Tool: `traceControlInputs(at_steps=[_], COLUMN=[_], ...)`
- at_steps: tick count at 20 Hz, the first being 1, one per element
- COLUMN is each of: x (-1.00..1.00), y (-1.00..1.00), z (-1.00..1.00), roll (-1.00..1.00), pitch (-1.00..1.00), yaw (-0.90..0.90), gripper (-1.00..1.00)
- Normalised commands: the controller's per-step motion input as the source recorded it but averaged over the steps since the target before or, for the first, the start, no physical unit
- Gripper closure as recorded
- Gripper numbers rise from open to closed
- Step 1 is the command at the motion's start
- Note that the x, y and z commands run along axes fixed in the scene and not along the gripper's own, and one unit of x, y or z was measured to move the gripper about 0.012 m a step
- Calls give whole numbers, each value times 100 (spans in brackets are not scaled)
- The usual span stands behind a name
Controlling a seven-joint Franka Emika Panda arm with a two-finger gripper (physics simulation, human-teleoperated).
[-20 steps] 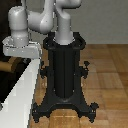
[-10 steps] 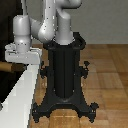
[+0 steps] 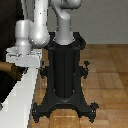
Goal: Open the door by pressing down and pulling on the handle.
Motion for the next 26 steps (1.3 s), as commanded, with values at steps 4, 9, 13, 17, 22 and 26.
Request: traceControlInputs(at_steps=[4,9,13,17,22,26], x=[0,0,0,0,0,0], y=[0,20,50,100,100,75], z=[-25,0,0,0,0,-25], roll=[0,0,0,0,0,0], pitch=[-11,-3,0,0,0,0], yaw=[0,0,0,0,0,0], gripper=[100,100,100,100,100,100])
